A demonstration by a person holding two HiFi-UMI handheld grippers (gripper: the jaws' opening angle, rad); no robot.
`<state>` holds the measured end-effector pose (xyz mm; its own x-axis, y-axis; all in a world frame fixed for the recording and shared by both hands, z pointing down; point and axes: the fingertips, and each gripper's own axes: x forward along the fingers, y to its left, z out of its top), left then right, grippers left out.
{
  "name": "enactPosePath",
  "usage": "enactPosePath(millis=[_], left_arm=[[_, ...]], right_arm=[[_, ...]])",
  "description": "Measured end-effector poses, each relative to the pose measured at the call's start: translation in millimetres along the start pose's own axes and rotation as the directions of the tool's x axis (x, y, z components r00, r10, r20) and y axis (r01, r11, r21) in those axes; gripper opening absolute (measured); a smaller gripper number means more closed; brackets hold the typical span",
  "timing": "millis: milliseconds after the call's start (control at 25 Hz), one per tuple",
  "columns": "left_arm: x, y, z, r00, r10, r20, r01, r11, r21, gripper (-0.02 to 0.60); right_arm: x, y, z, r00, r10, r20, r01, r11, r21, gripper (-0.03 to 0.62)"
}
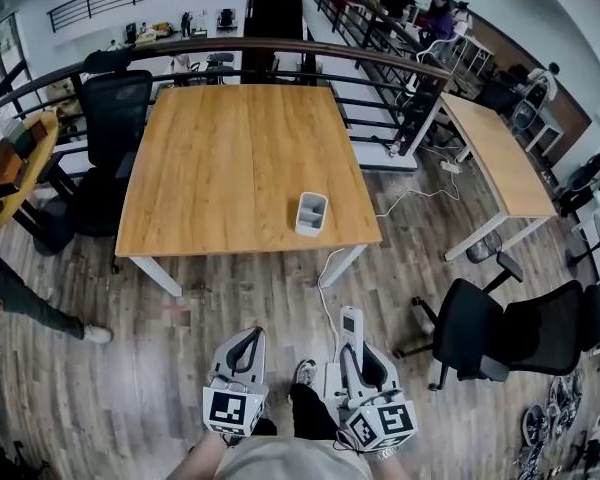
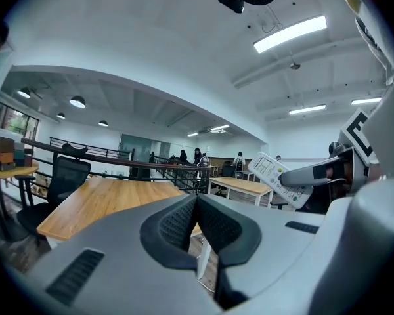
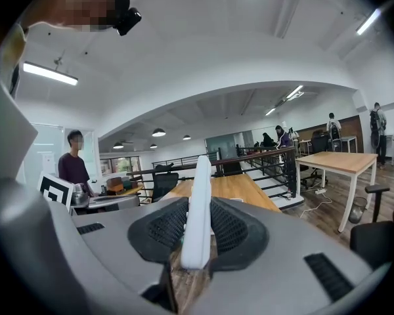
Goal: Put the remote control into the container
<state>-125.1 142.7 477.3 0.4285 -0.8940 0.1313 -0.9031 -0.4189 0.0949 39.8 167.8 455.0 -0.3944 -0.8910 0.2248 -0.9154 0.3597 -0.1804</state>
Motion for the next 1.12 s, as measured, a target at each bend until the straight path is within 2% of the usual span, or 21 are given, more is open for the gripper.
enactPosePath(millis=[160,320,560,720,920,1120], left_arm=[[30.9,1.3,8.3,0.999,0.036,-0.006,-0.036,0.999,-0.002,0.003],[71.1,2.1,25.3,0.996,0.09,0.025,-0.09,0.996,0.005,0.003],[127.3,-2.4,48.0,0.987,0.149,0.059,-0.151,0.988,0.041,0.003],[150.3,-2.7,42.7,0.98,0.198,-0.019,-0.196,0.978,0.066,0.003],[174.4,-5.4,47.1,0.964,0.267,-0.025,-0.264,0.961,0.077,0.003],[209.3,-16.3,49.0,0.971,0.239,-0.028,-0.236,0.968,0.089,0.003]], right_arm=[[33.1,-25.4,-0.6,0.999,0.026,-0.031,-0.024,0.998,0.062,0.118],[68.6,-47.9,15.5,0.995,0.1,-0.02,-0.099,0.994,0.05,0.118],[113.5,-95.9,42.0,0.987,0.16,-0.007,-0.16,0.986,0.054,0.119],[139.0,-121.2,46.0,0.978,0.206,-0.024,-0.204,0.977,0.063,0.118],[160.8,-149.7,48.6,0.968,0.249,-0.034,-0.245,0.966,0.077,0.118],[177.3,-181.9,49.4,0.971,0.234,-0.046,-0.23,0.97,0.08,0.119]])
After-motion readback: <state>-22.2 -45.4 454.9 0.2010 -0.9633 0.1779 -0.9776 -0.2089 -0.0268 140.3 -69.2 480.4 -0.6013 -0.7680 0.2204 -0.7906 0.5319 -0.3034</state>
